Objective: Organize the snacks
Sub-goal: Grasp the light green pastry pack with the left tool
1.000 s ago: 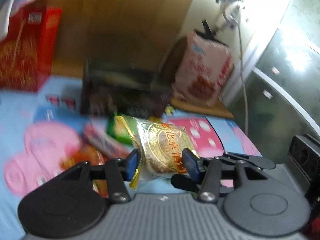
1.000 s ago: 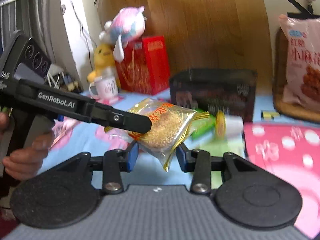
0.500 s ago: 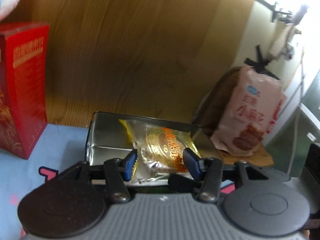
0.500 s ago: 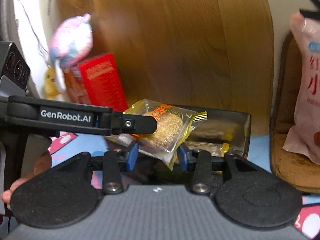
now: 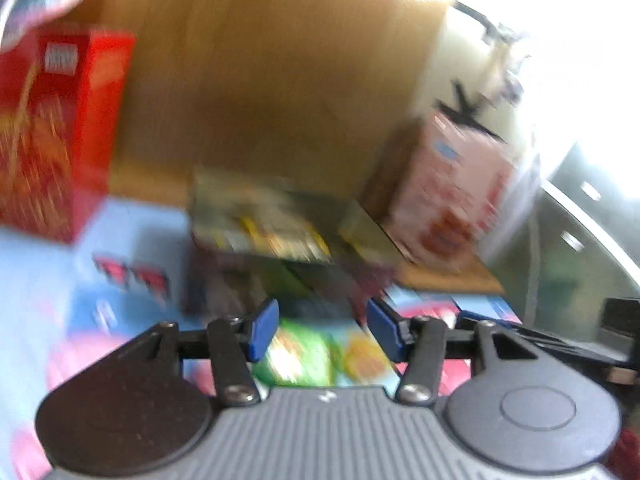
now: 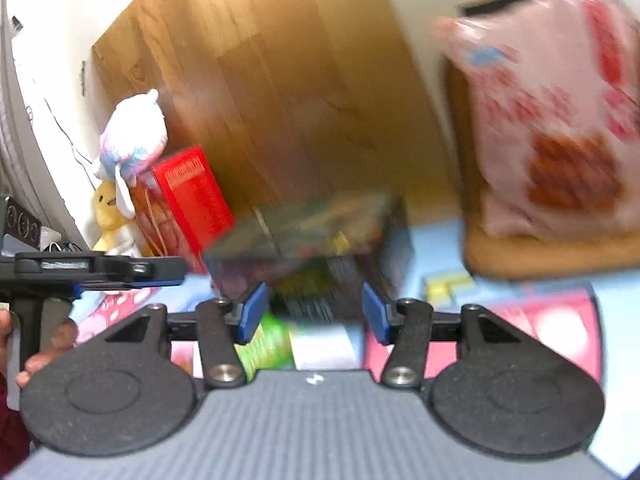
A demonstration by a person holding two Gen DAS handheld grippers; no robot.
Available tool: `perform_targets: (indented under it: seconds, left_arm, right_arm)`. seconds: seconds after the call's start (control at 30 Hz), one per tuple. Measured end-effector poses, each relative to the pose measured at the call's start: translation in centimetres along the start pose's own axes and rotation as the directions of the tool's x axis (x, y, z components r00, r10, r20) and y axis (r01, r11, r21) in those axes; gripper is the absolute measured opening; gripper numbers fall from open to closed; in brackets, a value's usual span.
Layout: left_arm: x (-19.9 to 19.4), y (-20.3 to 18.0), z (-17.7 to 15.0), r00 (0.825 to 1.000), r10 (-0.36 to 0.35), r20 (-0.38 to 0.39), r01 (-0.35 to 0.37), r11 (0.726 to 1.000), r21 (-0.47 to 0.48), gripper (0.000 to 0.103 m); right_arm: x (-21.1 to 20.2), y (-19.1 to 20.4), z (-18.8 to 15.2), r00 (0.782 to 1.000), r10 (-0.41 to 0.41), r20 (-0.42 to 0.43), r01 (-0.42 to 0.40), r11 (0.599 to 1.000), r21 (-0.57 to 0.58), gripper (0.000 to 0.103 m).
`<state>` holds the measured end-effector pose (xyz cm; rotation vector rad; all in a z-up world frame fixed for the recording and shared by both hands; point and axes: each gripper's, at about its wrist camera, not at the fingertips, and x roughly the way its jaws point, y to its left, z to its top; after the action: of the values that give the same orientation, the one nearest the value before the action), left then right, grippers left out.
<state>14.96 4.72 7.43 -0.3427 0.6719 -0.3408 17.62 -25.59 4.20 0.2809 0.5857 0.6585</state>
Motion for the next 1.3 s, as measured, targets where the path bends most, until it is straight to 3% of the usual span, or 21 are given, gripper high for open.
perform_targets:
  seconds: [0.17, 0.33, 0.47, 0.53, 0.6, 0.73, 0.83, 0.9, 1.03, 1.13, 1.2, 1.3]
  left_arm:
    - [0.6, -2.7, -5.3, 0.980, -0.135, -0.143, 0.135, 0.991, -0.015, 0.051]
    - [2.1, -4.6, -8.6, 0.957, -0.175, -0.231, 0.168, 0.984, -0.049, 0.051]
    - [2.2, -5.5, -10.2, 0.948, -0.180, -0.263, 0.174, 0.984, -0.048, 0.045]
    - [1.6, -5.4, -10.6, 0.945, -0.192, -0.263, 0.185, 0.981, -0.053, 0.033]
    - [0.7, -5.2, -10.8, 0.955, -0.173, -0.242, 0.166, 0.985, -0.048, 0.033]
    - [-1.5, -3.7, -10.5, 0.974, -0.140, -0.180, 0.129, 0.989, -0.075, 0.034]
    - [-3.6, -1.8, -10.2, 0.986, -0.118, -0.114, 0.105, 0.988, -0.113, 0.035]
    - [-5.2, -0.3, -10.4, 0.992, -0.102, -0.080, 0.089, 0.986, -0.142, 0.038]
    - [-8.5, 2.6, -11.2, 0.996, -0.084, -0.029, 0.076, 0.974, -0.216, 0.051]
    - [-10.5, 4.6, -11.8, 0.998, -0.059, -0.006, 0.056, 0.961, -0.270, 0.052]
    - [-11.5, 5.6, -12.1, 0.999, -0.031, 0.007, 0.032, 0.957, -0.289, 0.052]
    - [-12.2, 6.5, -12.2, 1.000, -0.019, 0.015, 0.023, 0.951, -0.307, 0.052]
  right_arm:
    - [-3.7, -1.5, -5.6, 0.997, -0.030, -0.075, 0.040, 0.990, 0.133, 0.056]
    - [-6.0, -1.6, -8.7, 0.998, 0.005, -0.060, 0.010, 0.970, 0.244, 0.056]
    - [-6.9, -0.4, -9.5, 0.997, 0.050, -0.059, -0.033, 0.963, 0.267, 0.054]
    - [-7.1, 0.7, -10.0, 0.994, 0.078, -0.076, -0.057, 0.967, 0.247, 0.046]
    - [-6.9, 2.4, -10.3, 0.994, 0.067, -0.092, -0.049, 0.980, 0.191, 0.046]
    - [-6.0, 5.2, -10.3, 0.991, 0.087, -0.099, -0.077, 0.992, 0.099, 0.036]
    - [-4.9, 8.5, -9.7, 0.994, 0.072, -0.087, -0.078, 0.994, -0.073, 0.035]
    - [-4.1, 11.2, -9.7, 0.993, 0.079, -0.091, -0.097, 0.972, -0.212, 0.031]
    - [-2.7, 15.7, -10.8, 0.986, 0.119, -0.119, -0.161, 0.879, -0.449, 0.031]
    - [-1.3, 17.5, -11.7, 0.956, 0.197, -0.217, -0.281, 0.827, -0.486, 0.032]
    - [-0.5, 18.5, -12.5, 0.944, 0.207, -0.257, -0.315, 0.800, -0.511, 0.034]
    - [-0.2, 18.7, -12.7, 0.940, 0.219, -0.262, -0.327, 0.800, -0.503, 0.034]
